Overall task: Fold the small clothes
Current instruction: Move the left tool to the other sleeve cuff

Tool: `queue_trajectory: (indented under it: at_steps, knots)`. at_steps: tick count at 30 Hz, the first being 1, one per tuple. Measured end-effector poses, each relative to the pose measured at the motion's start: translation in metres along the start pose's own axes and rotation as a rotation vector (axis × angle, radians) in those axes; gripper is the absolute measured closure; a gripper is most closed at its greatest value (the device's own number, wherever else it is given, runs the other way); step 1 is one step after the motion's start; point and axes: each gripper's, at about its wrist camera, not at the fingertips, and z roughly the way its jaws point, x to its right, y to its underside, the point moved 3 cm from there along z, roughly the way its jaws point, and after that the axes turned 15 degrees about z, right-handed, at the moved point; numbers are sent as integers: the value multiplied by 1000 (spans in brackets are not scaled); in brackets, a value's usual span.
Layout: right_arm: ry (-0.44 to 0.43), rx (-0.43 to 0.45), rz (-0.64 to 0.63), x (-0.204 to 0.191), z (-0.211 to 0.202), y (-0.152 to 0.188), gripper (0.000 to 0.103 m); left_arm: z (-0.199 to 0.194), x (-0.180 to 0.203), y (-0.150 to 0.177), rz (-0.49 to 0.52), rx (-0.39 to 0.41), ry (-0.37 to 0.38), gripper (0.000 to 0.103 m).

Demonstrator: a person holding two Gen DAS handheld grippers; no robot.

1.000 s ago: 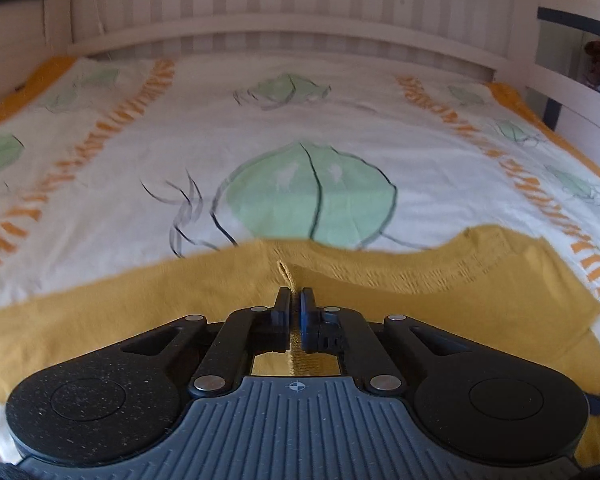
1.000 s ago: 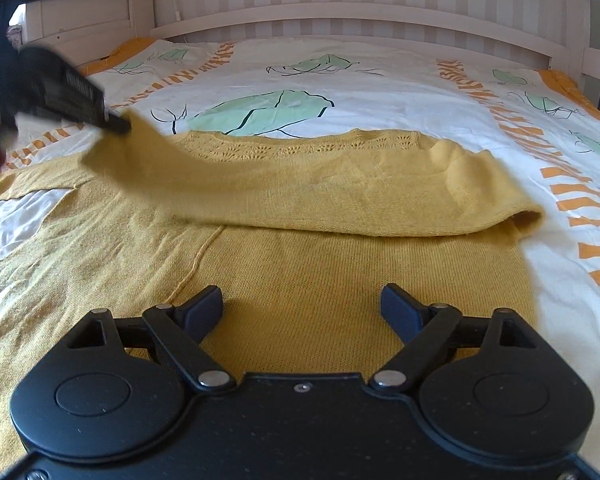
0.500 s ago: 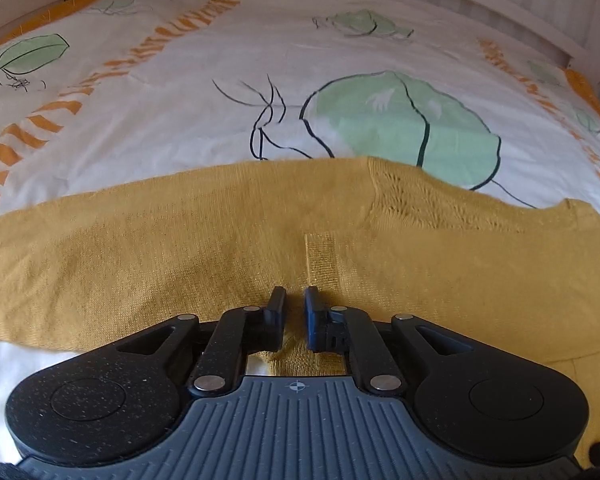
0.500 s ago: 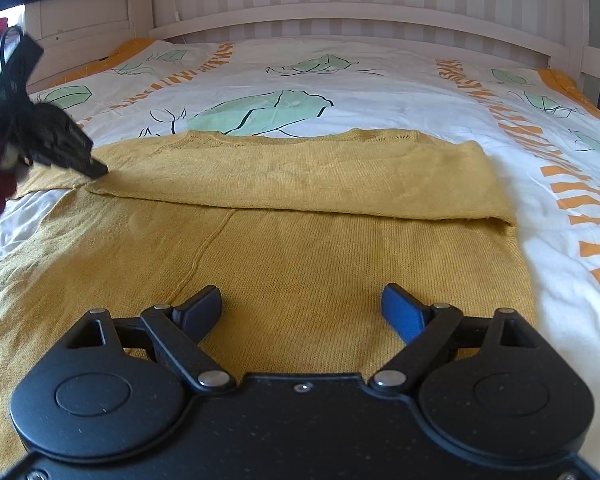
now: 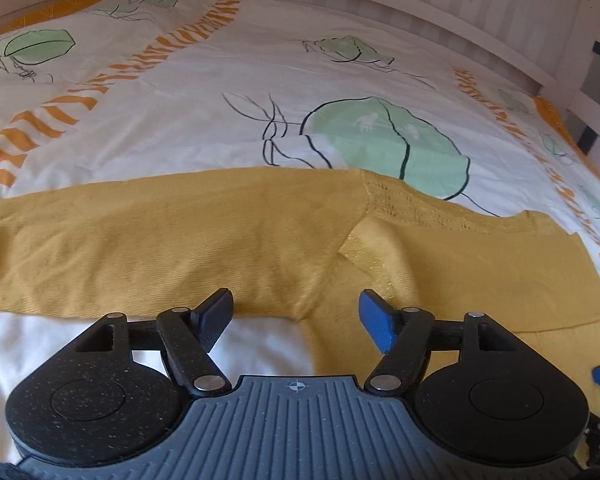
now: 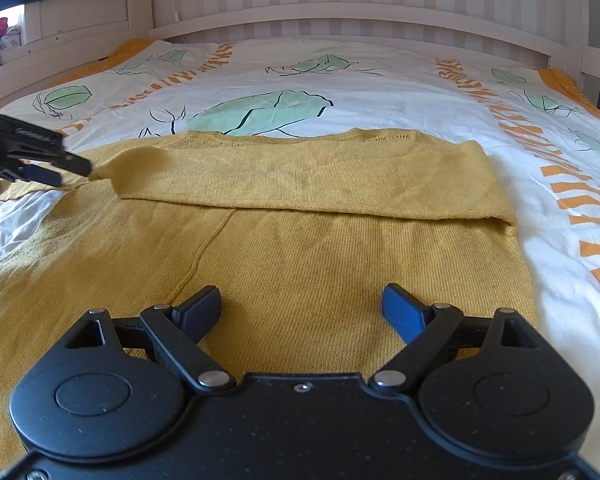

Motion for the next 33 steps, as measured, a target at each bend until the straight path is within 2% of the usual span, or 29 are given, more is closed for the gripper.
queue_trajectory:
  at_steps: [3, 7, 10, 14, 18, 21, 28, 33]
  knots:
    - [5, 0, -4, -1, 0, 0, 15, -1, -3, 0, -29, -4, 11, 35]
    - [7, 0, -5, -1, 0, 0, 15, -8, 15, 3, -77, 21, 77, 35]
    - [6, 0, -3, -1, 0, 0, 14, -10, 35, 6, -68, 33, 145, 35]
    - [5, 0, -3, -1, 0, 0, 14, 8, 54, 4, -69, 6, 248, 35]
    - [4, 0, -2, -1, 0, 0, 14, 30, 57, -3, -124, 14, 296, 35]
    - [1, 0, 0, -1, 0, 0, 13, 36, 53, -13, -149, 52, 277, 35]
    - [-5, 0, 3, -1, 0, 0, 12, 2, 53, -40, 21, 233, 145, 35]
    - [-4, 0, 3, -2, 0, 0, 12, -15, 32, -35, 0, 241, 88, 35]
